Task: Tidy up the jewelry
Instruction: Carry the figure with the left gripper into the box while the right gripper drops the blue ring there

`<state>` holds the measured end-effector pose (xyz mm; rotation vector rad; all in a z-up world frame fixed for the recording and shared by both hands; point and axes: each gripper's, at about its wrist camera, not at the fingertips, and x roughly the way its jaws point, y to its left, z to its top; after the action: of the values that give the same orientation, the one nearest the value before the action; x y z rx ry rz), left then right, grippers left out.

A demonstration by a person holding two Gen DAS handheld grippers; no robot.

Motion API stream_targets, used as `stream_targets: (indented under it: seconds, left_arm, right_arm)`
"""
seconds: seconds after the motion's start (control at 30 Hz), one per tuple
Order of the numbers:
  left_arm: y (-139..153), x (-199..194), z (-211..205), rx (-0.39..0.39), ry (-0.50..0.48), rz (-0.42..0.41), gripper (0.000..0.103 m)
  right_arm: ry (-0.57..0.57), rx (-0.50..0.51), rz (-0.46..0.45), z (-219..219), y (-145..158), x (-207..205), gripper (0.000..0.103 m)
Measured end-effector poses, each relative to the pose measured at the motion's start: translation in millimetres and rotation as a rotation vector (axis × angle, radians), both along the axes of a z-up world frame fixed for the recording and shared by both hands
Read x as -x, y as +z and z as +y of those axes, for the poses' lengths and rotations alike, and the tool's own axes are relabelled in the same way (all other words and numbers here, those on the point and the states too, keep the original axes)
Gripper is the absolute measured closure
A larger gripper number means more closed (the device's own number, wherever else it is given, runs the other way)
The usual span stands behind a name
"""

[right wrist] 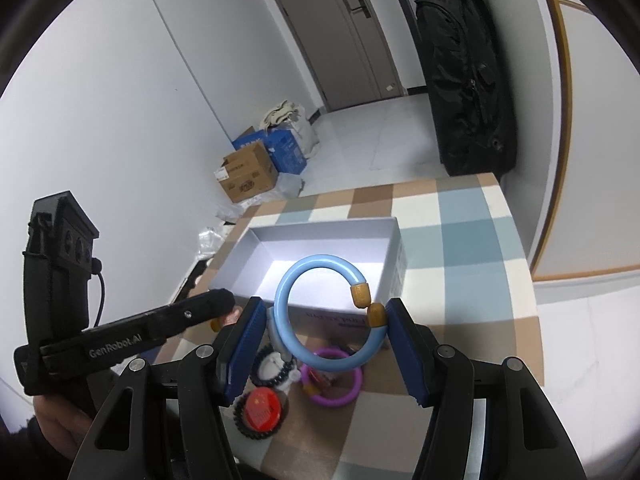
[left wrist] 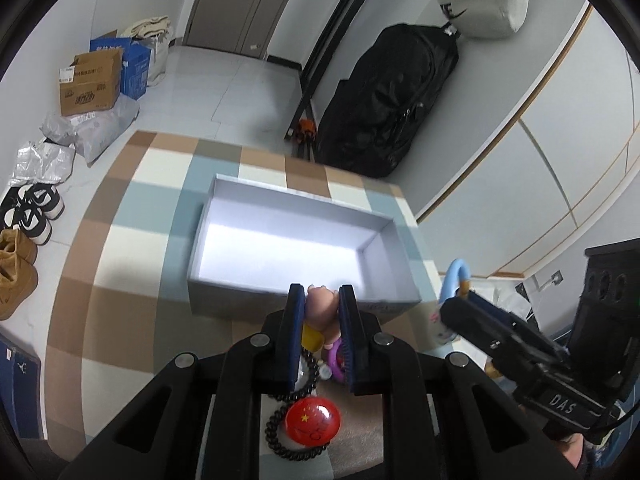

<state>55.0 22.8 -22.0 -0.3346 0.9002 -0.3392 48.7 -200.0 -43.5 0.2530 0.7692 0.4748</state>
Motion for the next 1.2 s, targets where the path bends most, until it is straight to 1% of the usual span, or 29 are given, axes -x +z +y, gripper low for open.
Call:
stream_targets:
  seconds: [0.17,0.27,0.33,0.57,0.77,0.9,1.03,1.2]
  left_arm:
    - [6.0,-11.0,-0.8,-0.015,0.012,0.004,0.091]
    - [10.6,-21.2,-0.6,-0.003,0.014,0.006,0.091]
    - [13.7,-27.2,-0.8,-0.01,0.016,0.006,0.091]
    - [8.9,-52.3,1.6,-0.013,0.039,0.046,0.091]
    - [-5.4,-71.7,2.7,0.005,0.037,0.092,0.091]
    - [-16.6,-78.9,7.5,0.027,0.034,0.126,0.091]
    - [-27.1,-83.4,13.4,0.071,0.038,0.166,0.091]
    - [-28.8,-88.5,13.8,0.123,0.025,0.17,0.091]
  right_arm:
    - [0.013,-0.025,0.019,4.9,2.1,-13.3,0.042]
    - [0.013,-0.045,0.015,6.6,5.9,-23.0,0.042]
    - [0.021,-0.065,0.019,8.3,8.0,-31.9,0.042]
    - [0.039,-0.087,0.039,18.2,6.6,-57.3,0.042]
    - [0.046,-0.075,0.055,28.0,1.6,-75.8,0.042]
    - [0.049,-0.044,0.085,32.9,-6.1,-85.7,0.042]
    - [0.069,-0.014,0.13,36.6,-17.0,-91.8,0.042]
    - [0.086,0.026,0.146,41.4,-24.5,-94.7,0.042]
